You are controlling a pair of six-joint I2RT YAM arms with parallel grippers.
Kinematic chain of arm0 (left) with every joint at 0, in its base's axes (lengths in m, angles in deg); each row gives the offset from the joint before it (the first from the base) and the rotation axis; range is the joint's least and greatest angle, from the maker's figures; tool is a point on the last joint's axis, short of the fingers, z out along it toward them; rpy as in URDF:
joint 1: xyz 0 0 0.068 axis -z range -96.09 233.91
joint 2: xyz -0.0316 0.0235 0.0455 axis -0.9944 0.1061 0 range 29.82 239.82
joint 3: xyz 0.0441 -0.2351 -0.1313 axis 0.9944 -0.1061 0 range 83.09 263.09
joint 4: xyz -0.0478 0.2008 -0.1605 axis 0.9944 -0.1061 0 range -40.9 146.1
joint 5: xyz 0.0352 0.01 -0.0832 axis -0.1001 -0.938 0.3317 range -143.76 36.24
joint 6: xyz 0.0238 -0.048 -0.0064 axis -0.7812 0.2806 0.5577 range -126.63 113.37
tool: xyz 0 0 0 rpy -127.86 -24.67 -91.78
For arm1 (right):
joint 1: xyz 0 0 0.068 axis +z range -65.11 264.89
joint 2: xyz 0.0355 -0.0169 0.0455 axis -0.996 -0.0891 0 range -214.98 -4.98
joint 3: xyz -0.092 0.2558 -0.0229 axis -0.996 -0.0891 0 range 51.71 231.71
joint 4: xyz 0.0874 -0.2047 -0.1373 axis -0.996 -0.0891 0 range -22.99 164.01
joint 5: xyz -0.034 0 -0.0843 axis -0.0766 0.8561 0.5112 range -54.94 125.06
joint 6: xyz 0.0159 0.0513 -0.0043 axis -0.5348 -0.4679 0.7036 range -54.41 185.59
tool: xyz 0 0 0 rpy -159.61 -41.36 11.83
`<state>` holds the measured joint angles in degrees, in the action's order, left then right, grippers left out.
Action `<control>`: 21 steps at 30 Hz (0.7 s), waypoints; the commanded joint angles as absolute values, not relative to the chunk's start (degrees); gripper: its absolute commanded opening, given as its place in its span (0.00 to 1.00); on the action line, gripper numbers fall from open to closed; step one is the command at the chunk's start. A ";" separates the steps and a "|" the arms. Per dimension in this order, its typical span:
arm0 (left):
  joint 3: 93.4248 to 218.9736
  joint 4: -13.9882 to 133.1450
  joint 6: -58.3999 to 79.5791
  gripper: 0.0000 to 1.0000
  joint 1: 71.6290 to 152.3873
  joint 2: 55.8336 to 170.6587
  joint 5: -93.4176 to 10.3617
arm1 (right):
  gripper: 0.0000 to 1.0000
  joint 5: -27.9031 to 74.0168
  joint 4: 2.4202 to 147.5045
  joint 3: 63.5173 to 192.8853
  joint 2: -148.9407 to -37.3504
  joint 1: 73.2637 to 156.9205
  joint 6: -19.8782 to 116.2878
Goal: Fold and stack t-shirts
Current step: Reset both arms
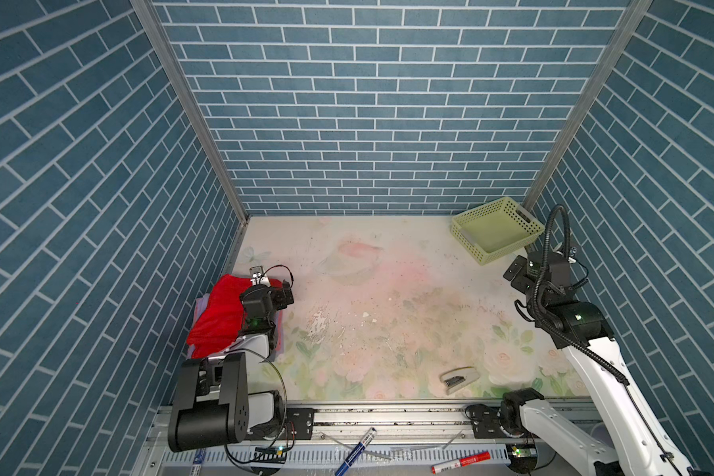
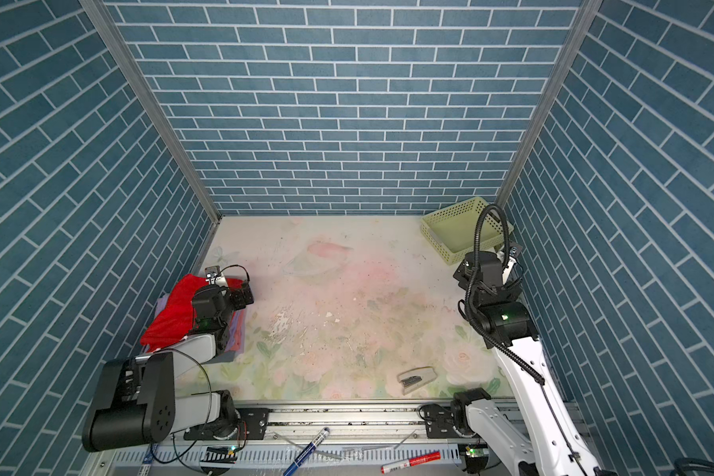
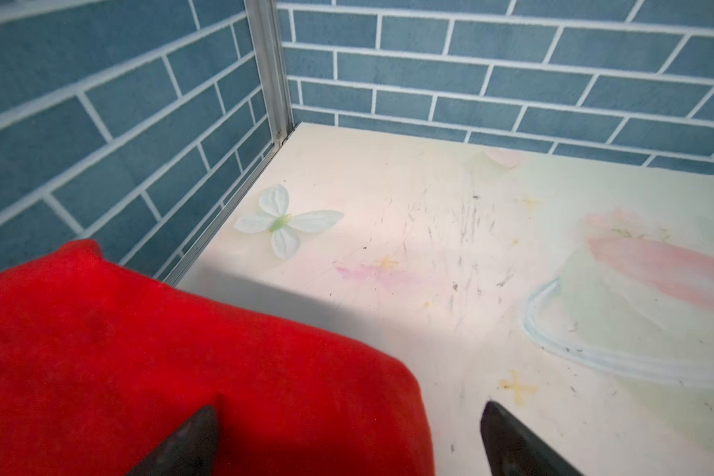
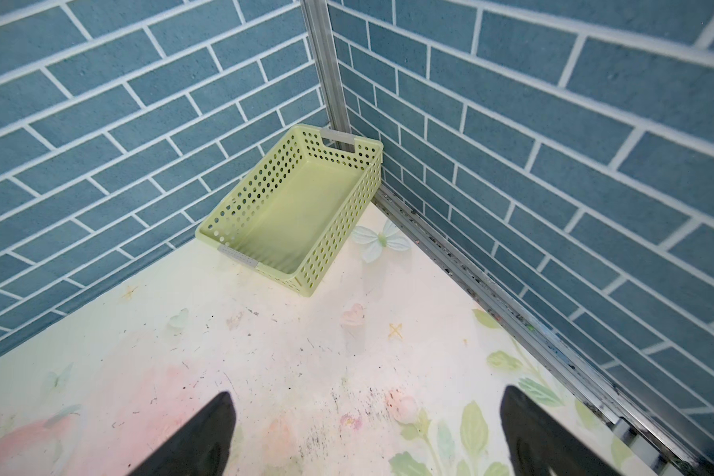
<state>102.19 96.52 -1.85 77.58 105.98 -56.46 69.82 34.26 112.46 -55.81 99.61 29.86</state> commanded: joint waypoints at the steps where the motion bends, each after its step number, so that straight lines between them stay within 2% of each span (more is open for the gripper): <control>1: 99.83 109.49 -3.07 1.00 78.00 111.04 -52.79 | 0.99 71.74 30.17 117.23 -56.15 99.40 27.67; 5: 98.56 112.72 -4.13 1.00 79.52 112.05 -54.86 | 0.99 71.53 28.55 118.52 -56.81 99.47 26.26; 8: 97.80 122.58 -7.21 1.00 81.58 119.11 -53.19 | 0.99 71.70 29.08 117.73 -56.29 99.49 25.63; 9: 99.50 114.97 -7.21 1.00 81.81 116.41 -54.83 | 0.99 71.73 29.21 117.30 -55.97 99.45 25.22; 11: 101.33 114.27 -7.93 1.00 83.39 117.87 -57.94 | 0.99 71.63 29.82 116.14 -55.40 99.47 24.56; 13: 103.96 107.29 -7.97 1.00 83.99 116.81 -59.79 | 0.99 71.44 31.27 114.66 -54.96 99.47 25.20; 21: 104.15 107.37 -8.19 1.00 84.72 117.17 -61.57 | 0.99 75.16 38.68 108.57 -56.06 99.41 33.07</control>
<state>103.32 109.55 -7.58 84.12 116.84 -59.74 71.44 35.38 111.87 -55.50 99.61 29.01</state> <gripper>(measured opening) 0.996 0.988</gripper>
